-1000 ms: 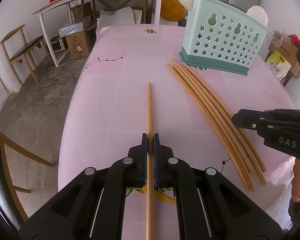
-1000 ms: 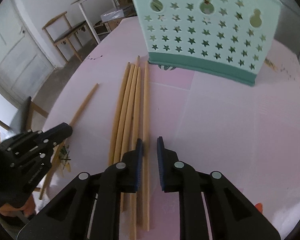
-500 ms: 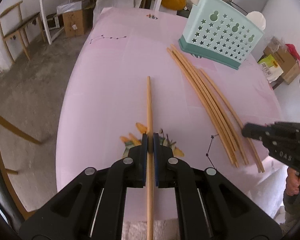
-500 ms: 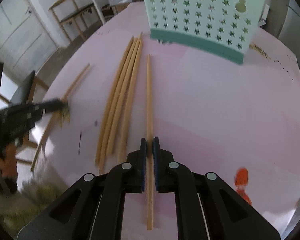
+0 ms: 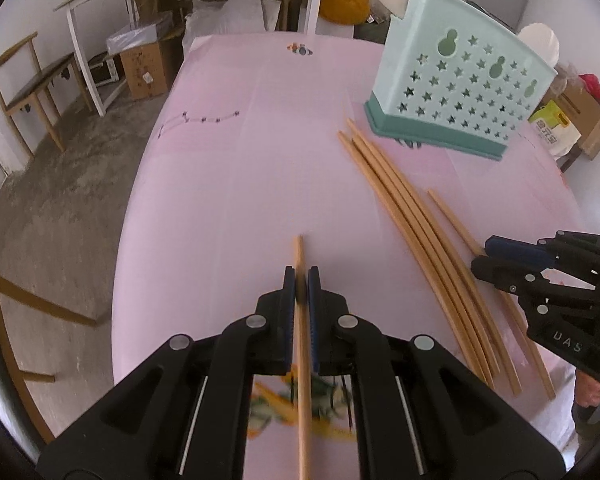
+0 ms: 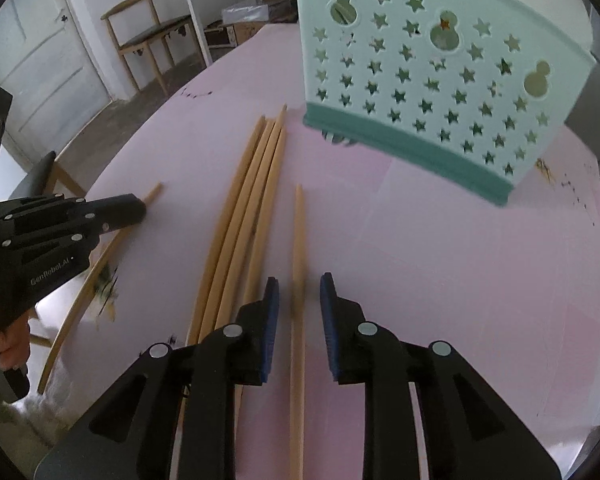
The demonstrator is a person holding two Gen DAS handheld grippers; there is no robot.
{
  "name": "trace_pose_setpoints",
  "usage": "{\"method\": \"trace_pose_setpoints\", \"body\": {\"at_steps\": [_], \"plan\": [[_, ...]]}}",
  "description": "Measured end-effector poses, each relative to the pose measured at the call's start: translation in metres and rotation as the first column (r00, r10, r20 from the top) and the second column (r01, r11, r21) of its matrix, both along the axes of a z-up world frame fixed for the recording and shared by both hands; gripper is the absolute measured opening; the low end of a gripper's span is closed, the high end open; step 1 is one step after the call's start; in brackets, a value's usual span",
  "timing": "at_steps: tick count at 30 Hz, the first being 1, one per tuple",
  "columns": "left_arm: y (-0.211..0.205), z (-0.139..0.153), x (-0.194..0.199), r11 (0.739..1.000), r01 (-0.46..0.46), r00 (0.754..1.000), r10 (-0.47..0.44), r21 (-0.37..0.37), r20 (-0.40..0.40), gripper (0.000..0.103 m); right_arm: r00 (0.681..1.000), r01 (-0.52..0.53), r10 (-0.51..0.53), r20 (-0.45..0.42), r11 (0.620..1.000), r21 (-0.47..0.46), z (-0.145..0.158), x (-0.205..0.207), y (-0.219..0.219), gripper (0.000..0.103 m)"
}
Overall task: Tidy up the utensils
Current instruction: 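Drop the chopstick into the green basket with the left gripper while the right lifts its chopstick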
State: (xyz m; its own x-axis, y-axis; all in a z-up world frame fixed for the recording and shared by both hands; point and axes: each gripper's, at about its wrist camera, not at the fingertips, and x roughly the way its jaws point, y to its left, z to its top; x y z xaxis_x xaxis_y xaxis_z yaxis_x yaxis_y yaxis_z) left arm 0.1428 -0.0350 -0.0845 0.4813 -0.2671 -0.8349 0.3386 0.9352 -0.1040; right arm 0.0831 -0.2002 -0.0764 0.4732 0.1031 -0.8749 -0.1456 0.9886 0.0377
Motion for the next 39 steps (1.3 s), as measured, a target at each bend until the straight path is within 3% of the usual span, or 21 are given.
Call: {"method": "trace_pose_setpoints", "body": {"at_steps": [4,8,15,21,28,33,39], "plan": [[-0.003,0.0,0.007,1.0,0.019,1.0,-0.018,-0.014,0.022,0.004,0.999,0.042,-0.042,0.007,0.998,0.043,0.0,0.006,-0.01,0.007],[0.005,0.009,0.01,0.997,0.004,1.0,-0.002,-0.078,0.016,0.004,0.996,0.092,-0.094,0.008,0.986,0.137,0.003,0.007,-0.025,0.007],[0.031,0.077,-0.005,0.972,0.021,0.988,0.015,-0.235,0.151,0.004,0.98,0.147,-0.173,0.097,0.961,0.233,0.038,-0.01,-0.053,0.007],[0.048,0.145,-0.01,0.93,0.089,0.961,0.014,-0.357,0.277,0.004,0.945,0.185,-0.258,0.202,0.929,0.32,0.079,-0.028,-0.082,0.007],[0.036,0.223,-0.004,0.86,0.221,0.899,0.002,-0.46,0.437,0.004,0.923,0.197,-0.295,0.246,0.913,0.356,0.098,-0.036,-0.095,0.007],[0.008,0.256,0.011,0.834,0.278,0.857,0.009,-0.477,0.515,0.004,0.922,0.195,-0.298,0.246,0.908,0.37,0.096,-0.034,-0.097,0.007],[-0.03,0.268,0.041,0.819,0.296,0.847,0.013,-0.492,0.532,0.004,0.924,0.188,-0.295,0.243,0.905,0.382,0.093,-0.033,-0.099,0.007]]}}
